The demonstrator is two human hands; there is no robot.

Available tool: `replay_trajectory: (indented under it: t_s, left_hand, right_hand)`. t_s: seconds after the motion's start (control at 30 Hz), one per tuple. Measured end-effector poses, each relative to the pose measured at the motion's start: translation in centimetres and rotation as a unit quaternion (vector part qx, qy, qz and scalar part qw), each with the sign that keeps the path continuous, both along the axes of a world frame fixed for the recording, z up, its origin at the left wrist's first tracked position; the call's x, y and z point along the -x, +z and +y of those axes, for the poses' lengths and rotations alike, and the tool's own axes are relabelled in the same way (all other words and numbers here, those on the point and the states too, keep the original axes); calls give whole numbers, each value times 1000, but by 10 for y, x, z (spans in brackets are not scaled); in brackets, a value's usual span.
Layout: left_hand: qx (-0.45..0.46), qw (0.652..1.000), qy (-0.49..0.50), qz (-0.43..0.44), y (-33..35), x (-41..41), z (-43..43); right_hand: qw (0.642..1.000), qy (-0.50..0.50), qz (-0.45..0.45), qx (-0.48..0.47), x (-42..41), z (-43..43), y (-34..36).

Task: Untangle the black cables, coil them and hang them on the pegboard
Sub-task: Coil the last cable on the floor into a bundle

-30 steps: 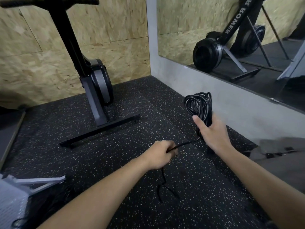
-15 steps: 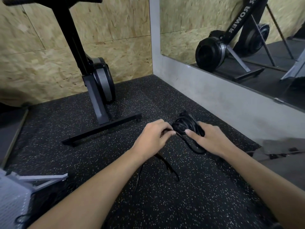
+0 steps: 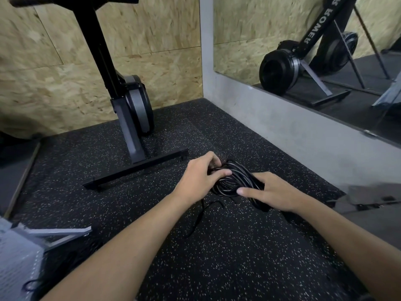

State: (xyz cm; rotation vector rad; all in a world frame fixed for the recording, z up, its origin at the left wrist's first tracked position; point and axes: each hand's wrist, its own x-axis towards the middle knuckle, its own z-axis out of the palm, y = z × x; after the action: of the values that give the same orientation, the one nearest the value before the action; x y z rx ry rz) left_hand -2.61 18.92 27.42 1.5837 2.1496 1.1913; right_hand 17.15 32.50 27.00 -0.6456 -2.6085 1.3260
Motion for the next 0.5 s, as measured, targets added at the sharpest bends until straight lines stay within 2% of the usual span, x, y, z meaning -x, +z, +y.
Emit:
replay_trajectory:
  t_s: [0.13, 0.27, 0.37, 0.5]
  left_hand:
    - [80, 991, -12, -103, -3, 10, -7]
    - [148, 980, -44, -128, -6, 10, -15]
    - [137, 980, -41, -136, -11, 11, -15]
    - [63, 974, -17, -217, -14, 6, -13]
  right_hand:
    - [996, -15, 71, 56, -6, 2, 9]
    - [989, -54, 106, 89, -9, 7, 10]
    - [974, -93, 147, 145, -9, 11, 8]
    - [946, -152, 189, 215, -5, 6, 3]
